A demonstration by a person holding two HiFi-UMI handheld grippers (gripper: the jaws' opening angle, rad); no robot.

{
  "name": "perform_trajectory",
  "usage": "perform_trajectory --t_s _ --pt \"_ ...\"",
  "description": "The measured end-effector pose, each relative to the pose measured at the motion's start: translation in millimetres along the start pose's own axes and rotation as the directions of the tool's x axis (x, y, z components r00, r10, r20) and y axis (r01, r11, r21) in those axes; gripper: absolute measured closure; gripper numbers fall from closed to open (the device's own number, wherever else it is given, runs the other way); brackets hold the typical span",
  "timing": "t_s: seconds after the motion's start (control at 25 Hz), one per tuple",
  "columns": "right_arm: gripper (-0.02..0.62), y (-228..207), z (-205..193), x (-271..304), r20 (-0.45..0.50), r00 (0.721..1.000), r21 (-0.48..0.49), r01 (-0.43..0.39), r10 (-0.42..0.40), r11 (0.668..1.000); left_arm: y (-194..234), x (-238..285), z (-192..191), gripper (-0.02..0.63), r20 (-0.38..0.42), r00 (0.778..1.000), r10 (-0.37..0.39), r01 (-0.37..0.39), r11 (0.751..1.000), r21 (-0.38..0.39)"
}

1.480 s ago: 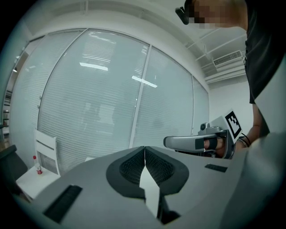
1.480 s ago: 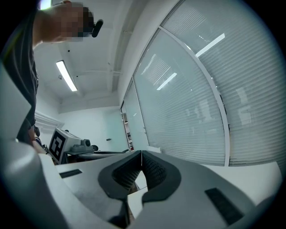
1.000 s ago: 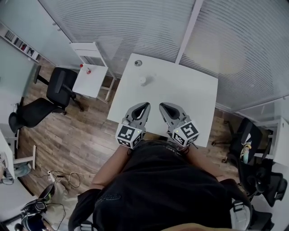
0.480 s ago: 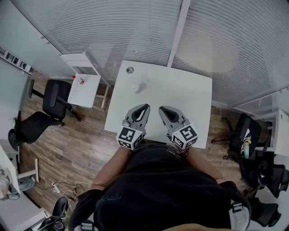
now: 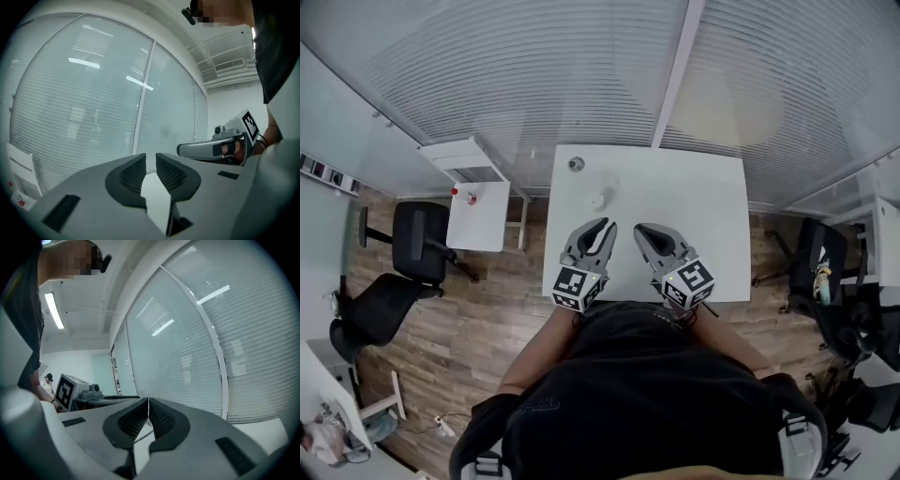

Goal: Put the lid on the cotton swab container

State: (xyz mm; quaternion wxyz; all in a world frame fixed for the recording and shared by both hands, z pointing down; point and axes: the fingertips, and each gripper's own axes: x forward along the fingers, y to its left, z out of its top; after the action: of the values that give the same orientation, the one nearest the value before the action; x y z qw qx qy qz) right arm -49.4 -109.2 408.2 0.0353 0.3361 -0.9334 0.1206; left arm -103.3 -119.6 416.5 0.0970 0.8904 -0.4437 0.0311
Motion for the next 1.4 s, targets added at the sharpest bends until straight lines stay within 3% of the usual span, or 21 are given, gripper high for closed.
perform_trajectory --t_s 0.36,0.76,1.4 --pt "0.569 20 7 48 0.019 0.997 0.006 0.071 -0.071 0.997 53 -17 -6 0.511 -0.010 0.998 -0.059 0.059 0.998 -0.023" --pt "0.569 9 1 62 0.023 0.988 0.009 0.151 -0.151 0.988 77 -8 -35 0.462 -0.072 0.993 -0.093 0.092 0.996 -0.016" --pt "0.569 -18 -22 80 -0.024 0.990 0.062 0.139 -0.137 0.988 94 21 -64 0.369 -0.132 0.988 -0.079 0.074 0.996 -0.040"
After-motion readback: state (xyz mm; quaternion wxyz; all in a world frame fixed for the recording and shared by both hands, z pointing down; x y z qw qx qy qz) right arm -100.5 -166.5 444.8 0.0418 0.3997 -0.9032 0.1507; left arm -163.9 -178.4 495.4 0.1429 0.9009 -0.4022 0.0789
